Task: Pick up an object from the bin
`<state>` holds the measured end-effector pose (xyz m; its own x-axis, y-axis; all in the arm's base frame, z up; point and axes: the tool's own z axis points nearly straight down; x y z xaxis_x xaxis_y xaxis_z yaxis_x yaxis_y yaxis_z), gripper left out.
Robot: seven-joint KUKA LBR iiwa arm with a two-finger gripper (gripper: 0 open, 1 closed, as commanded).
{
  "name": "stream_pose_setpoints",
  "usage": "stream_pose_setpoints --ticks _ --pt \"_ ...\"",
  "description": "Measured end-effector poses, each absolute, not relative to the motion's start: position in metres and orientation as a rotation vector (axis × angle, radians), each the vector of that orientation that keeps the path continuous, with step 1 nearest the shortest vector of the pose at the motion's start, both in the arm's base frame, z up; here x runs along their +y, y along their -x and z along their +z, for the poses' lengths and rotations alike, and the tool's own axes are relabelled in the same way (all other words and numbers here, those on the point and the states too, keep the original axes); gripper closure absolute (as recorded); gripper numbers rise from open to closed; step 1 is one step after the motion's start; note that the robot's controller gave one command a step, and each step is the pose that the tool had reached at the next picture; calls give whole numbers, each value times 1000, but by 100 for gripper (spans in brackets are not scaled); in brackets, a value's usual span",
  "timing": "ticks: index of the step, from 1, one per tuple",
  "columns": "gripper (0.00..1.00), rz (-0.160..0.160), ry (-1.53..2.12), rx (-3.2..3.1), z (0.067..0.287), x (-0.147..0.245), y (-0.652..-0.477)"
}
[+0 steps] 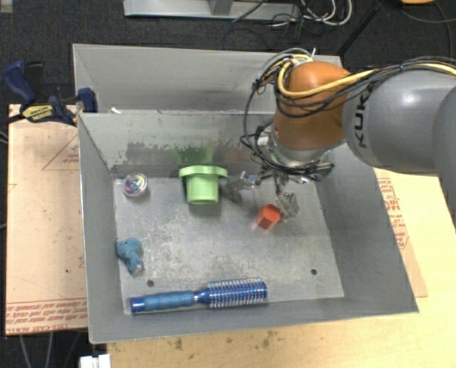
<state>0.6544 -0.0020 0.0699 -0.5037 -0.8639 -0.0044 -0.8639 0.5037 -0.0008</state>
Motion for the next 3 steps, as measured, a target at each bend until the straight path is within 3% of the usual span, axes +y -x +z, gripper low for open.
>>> stream_pose_setpoints --ticks 1,2,3 --pt "0 1 1678 2660 69 -82 -596" --pt "100 1 1682 2651 71 -77 -599" --pt "100 -10 1705 2629 247 -104 -566"
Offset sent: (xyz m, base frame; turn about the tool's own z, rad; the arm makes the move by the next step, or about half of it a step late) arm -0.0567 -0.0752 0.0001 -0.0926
